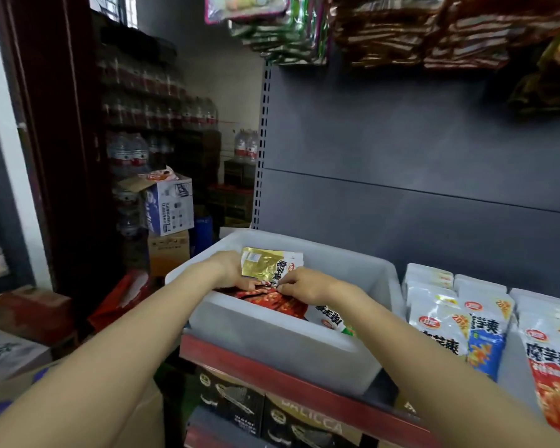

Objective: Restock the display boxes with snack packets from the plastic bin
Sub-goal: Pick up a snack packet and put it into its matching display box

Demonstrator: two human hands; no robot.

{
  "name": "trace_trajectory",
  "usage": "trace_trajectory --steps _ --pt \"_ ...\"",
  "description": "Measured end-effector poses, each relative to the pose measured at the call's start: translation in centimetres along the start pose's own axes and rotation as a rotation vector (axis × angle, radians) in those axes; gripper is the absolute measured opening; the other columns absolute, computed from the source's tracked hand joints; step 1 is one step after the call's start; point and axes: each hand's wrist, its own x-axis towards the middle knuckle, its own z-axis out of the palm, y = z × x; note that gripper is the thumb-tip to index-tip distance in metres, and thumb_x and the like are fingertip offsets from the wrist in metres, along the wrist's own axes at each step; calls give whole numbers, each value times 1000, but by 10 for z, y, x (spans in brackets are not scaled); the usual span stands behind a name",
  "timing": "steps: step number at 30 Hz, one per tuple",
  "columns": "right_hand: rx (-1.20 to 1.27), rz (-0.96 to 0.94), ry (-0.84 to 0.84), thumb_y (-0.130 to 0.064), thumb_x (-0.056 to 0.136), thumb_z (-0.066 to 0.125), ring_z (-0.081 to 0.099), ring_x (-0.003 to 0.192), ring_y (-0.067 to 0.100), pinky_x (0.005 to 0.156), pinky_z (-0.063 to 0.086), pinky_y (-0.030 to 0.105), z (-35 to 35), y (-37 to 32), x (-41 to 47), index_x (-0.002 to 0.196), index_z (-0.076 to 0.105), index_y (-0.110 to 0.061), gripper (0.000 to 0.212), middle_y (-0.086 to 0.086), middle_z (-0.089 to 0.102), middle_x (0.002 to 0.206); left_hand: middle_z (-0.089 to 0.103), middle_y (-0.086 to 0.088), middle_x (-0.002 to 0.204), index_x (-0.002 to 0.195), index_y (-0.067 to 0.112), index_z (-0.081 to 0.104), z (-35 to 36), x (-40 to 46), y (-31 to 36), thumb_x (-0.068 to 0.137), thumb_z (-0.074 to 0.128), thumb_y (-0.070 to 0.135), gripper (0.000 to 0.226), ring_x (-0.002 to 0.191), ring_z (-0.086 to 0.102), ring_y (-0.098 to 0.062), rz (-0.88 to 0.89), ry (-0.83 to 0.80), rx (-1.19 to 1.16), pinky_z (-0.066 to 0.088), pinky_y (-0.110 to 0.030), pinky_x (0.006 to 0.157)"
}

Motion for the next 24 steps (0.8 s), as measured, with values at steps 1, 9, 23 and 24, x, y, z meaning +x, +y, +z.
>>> trace_trajectory --steps 1,9,23,24 --pt "-4 6 -2 -30 100 42 49 122 28 101 38 34 0 0 0 126 57 -8 38 11 54 134 64 -6 117 115 9 64 0 0 -1 89 61 36 37 105 58 -22 31 3 37 41 -28 86" --pt "42 10 37 -29 98 46 45 126 28 100 38 34 3 0 0 139 39 -12 45 11 46 141 55 0 66 73 16 64 0 -18 4 86 50 16 19 59 48 -20 176 431 313 37 -28 51" --pt "1857 168 485 16 85 52 67 68 22 50 56 20 -19 9 -31 100 50 6 18 20 56 84 71 12 72 78 30 75 14 -54 40 82 47 47 33 67 68 -8 556 970 173 43 -18 45" --pt "1814 165 521 18 85 51 66 58 17 49 55 18 -22 12 -38 88 54 7 12 18 56 77 72 14 83 86 32 75 14 -58 47 83 44 52 37 79 67 -6 559 902 105 47 -20 54"
